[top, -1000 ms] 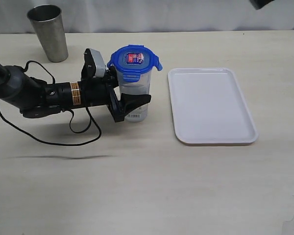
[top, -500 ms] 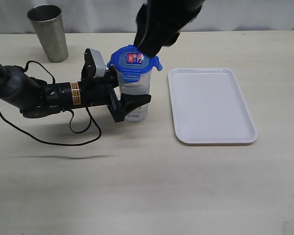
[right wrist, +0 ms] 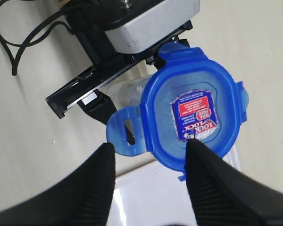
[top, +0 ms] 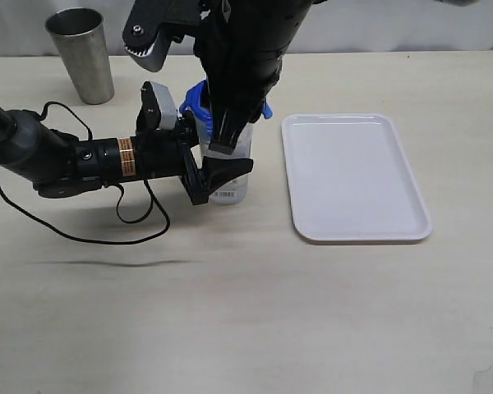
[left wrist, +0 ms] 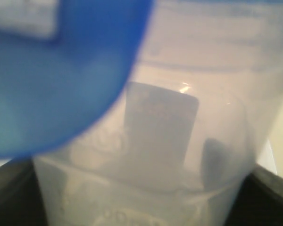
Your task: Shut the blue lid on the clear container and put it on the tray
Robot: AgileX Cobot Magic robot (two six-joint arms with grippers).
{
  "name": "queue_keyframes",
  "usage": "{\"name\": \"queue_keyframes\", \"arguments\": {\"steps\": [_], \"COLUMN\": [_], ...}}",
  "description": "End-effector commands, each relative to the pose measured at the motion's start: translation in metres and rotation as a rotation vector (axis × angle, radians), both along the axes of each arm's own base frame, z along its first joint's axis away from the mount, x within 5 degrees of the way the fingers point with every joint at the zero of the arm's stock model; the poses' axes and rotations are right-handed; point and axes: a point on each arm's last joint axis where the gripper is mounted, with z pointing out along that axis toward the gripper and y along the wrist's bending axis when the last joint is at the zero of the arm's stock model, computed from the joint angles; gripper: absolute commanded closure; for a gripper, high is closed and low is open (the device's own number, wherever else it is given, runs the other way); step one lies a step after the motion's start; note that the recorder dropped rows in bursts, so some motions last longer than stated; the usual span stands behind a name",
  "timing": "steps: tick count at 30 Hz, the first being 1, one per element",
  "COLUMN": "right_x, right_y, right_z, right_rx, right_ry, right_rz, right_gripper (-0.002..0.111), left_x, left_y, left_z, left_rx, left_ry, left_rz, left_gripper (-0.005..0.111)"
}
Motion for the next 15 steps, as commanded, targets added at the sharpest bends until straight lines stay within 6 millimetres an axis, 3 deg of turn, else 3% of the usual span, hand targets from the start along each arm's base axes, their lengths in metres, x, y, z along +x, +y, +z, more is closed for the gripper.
{"name": "queue_keyframes", "arguments": {"steps": [1, 6, 15], "right_x": [0.005, 0.008, 0.013], "right_y": [0.004, 0.01, 0.008], "right_z": [-0.008, -0.024, -0.029], "right_rx": [-0.006, -0.017, -0.076], "right_ry": [0.006, 0.05, 0.012], "right_rz": [0.001, 0.008, 0.013], "right_gripper": [0.063, 0.063, 0.063], "left_x": [0.0, -0.001, -0.001], "left_y": [0.002, 0.002, 0.002], "left_z": [-0.004, -0.004, -0.005], "left_rx": [0.044, 0.046, 0.05], "left_ry": [0.004, 0.003, 0.003], "left_rz": [-0.001, -0.006, -0.01], "left_gripper": [0.107, 0.107, 0.107]}}
